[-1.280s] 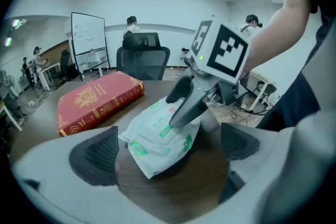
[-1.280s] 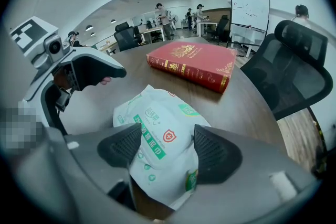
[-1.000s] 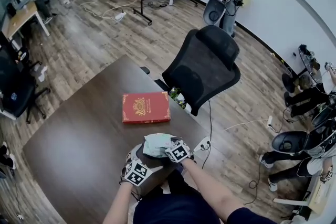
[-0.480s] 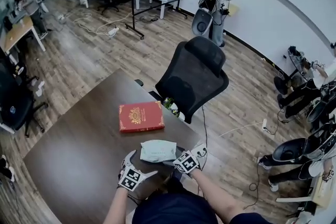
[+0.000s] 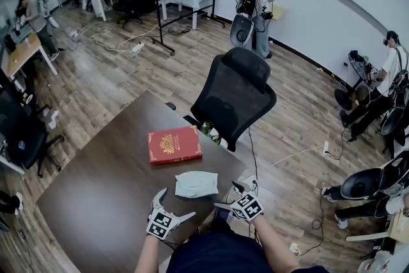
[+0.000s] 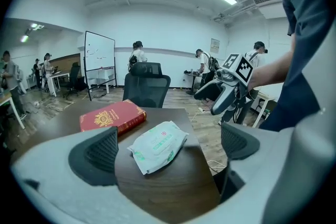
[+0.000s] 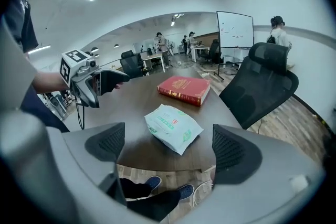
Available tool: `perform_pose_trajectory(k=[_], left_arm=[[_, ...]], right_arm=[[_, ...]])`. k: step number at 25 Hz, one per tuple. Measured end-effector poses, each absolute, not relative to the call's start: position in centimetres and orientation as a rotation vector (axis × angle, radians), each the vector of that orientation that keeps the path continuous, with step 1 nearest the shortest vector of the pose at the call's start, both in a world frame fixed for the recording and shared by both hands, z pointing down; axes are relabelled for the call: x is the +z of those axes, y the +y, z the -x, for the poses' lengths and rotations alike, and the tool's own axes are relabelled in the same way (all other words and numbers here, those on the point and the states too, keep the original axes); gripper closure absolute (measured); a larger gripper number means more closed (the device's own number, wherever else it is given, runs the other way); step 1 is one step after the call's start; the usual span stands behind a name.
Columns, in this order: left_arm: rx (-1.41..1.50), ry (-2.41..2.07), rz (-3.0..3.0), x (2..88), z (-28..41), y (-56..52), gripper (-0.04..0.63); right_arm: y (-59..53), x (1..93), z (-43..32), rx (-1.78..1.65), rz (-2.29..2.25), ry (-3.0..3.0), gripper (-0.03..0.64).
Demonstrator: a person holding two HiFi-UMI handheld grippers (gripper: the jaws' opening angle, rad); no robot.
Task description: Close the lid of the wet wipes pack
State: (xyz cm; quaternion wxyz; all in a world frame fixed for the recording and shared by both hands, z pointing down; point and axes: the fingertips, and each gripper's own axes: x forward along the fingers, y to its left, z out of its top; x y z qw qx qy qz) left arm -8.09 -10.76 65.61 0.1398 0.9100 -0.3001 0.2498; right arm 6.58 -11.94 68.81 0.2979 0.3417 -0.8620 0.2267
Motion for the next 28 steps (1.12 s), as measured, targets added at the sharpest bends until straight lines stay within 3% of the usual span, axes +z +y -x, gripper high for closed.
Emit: perform_pose_trajectory(k=[16, 28], left_arm=[[0.725, -0.828, -2.736, 58.8, 8.8, -9.6, -0.005], [0.805, -0.754, -2.742, 59.8, 8.0, -8.9, -0.005]], right_arm=[[-12.1, 62.9, -9.0, 0.53, -0.986, -2.341, 0.089], [-12.5, 59.1, -8.3, 0.542, -0.984, -2.456, 0.104]])
